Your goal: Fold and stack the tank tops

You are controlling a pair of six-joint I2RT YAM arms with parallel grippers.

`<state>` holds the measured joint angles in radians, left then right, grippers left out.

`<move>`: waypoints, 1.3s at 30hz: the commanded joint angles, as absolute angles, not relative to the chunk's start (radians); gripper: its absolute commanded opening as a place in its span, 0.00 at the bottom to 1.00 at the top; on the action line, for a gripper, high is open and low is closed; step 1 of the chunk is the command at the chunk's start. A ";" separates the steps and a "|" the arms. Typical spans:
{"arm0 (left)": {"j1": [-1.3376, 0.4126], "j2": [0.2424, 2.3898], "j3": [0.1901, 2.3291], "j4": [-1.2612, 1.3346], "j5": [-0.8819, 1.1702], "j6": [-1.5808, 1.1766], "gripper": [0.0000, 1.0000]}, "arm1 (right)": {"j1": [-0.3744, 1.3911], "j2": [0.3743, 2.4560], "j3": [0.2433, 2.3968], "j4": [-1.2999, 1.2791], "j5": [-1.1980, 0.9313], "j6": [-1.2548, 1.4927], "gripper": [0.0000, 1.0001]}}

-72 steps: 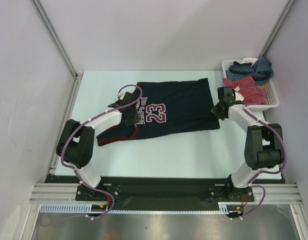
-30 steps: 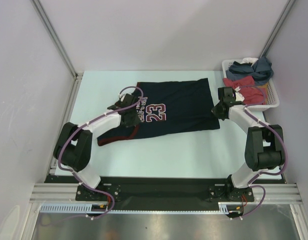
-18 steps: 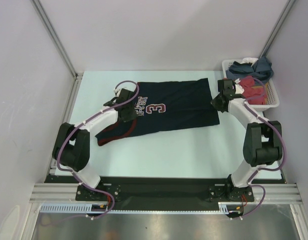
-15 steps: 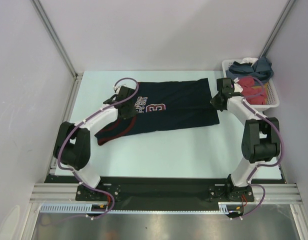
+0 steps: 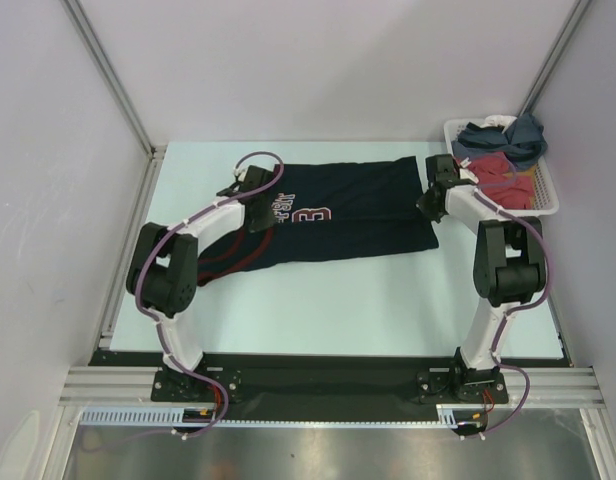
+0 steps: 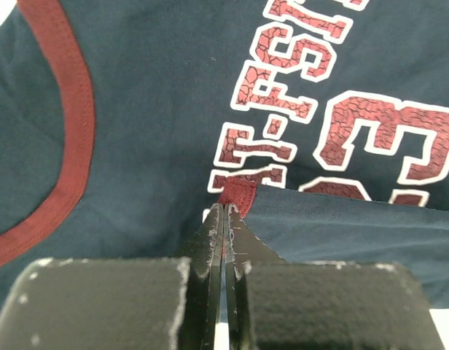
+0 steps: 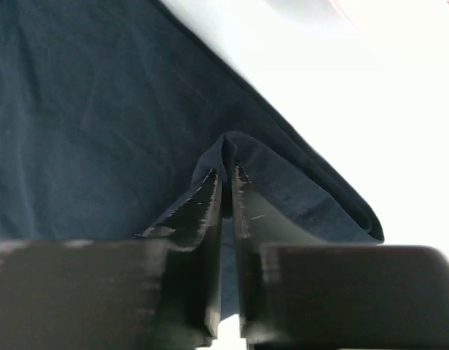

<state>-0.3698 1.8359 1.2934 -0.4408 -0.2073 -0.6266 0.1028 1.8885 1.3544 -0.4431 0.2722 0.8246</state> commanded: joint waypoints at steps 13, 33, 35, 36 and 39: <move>-0.353 1.815 1.373 -0.437 -0.359 -0.549 0.65 | 0.109 1.800 1.361 -0.476 0.374 0.779 0.95; -0.394 1.358 0.928 -0.377 -0.183 -0.572 0.70 | 0.127 1.620 0.985 -0.339 0.354 0.919 0.71; -0.394 1.339 0.914 -0.390 -0.176 -0.574 0.69 | 0.127 1.640 0.985 -0.307 0.359 0.931 0.71; -0.394 1.338 0.904 -0.403 -0.172 -0.574 0.70 | 0.127 1.647 0.983 -0.295 0.362 0.939 0.69; -0.394 1.316 0.864 -0.402 -0.164 -0.577 0.69 | 0.129 1.689 0.985 -0.272 0.377 0.968 0.65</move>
<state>-0.3908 1.3617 0.8970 -0.4198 -0.1905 -0.5602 0.1272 1.6608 0.9855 -0.3332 0.3408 0.9131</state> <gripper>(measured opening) 0.692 0.666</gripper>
